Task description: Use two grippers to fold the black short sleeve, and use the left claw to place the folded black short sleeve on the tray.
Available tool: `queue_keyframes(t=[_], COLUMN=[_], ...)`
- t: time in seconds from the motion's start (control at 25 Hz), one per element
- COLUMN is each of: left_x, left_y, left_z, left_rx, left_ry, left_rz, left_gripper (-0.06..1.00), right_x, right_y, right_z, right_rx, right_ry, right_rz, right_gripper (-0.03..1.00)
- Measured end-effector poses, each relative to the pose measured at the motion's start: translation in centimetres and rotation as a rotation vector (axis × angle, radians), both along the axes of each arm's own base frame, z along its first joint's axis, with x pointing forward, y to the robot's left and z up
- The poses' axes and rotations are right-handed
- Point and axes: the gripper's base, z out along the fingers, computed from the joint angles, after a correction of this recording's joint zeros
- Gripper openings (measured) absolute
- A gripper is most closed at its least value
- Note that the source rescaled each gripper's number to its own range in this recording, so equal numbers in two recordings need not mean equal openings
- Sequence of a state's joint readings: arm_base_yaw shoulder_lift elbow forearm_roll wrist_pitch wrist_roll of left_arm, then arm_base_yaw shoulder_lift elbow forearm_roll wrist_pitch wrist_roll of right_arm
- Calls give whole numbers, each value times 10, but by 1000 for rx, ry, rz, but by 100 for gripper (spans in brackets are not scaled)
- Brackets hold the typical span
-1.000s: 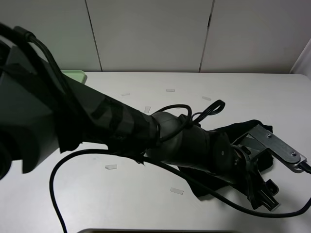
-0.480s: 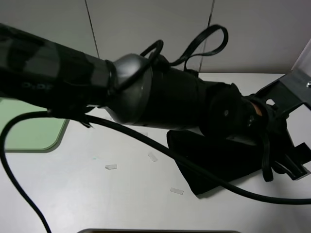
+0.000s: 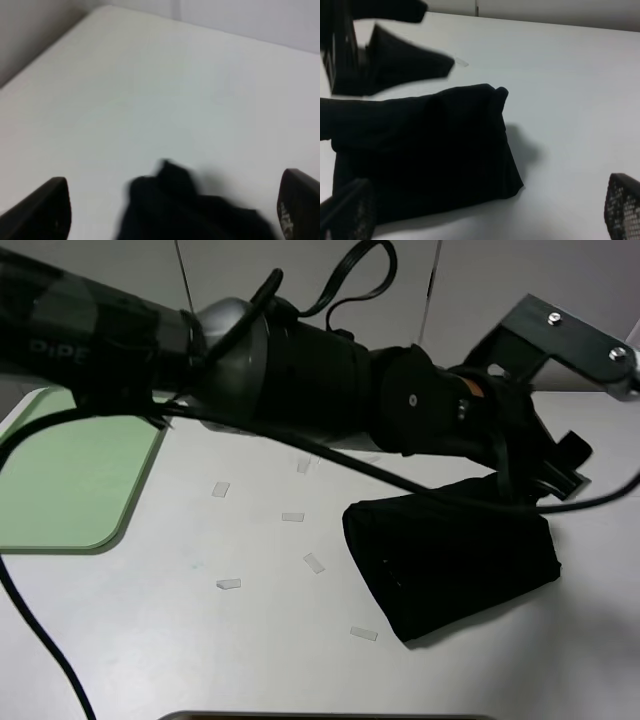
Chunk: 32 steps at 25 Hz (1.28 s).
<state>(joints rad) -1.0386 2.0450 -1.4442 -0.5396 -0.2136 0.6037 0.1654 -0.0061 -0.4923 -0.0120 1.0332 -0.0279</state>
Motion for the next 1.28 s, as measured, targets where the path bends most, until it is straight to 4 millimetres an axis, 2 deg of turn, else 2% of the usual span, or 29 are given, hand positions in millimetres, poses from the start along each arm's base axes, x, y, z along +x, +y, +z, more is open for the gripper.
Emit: queue_keyframes(t=[0.12,0.32,0.72,0.88,1.28], left_x=[21,44,51,39,-19], left_y=[13,28,28,22,-6], left_z=[-3,-17,-89,-94,-101], left_rx=[8,12,148,174,269], left_ry=[16,76,190,220,311], left_rz=[51,127,134,94,-97], left_gripper=[81,81,81,81,81], right_x=[0,0,0,0,0], right_y=[0,0,0,0,0], right_z=[0,0,0,0,0], right_rx=[0,0,0,0,0], right_ry=[0,0,0,0,0], right_rz=[0,0,0,0,0], right_gripper=[100,100,100,100,100])
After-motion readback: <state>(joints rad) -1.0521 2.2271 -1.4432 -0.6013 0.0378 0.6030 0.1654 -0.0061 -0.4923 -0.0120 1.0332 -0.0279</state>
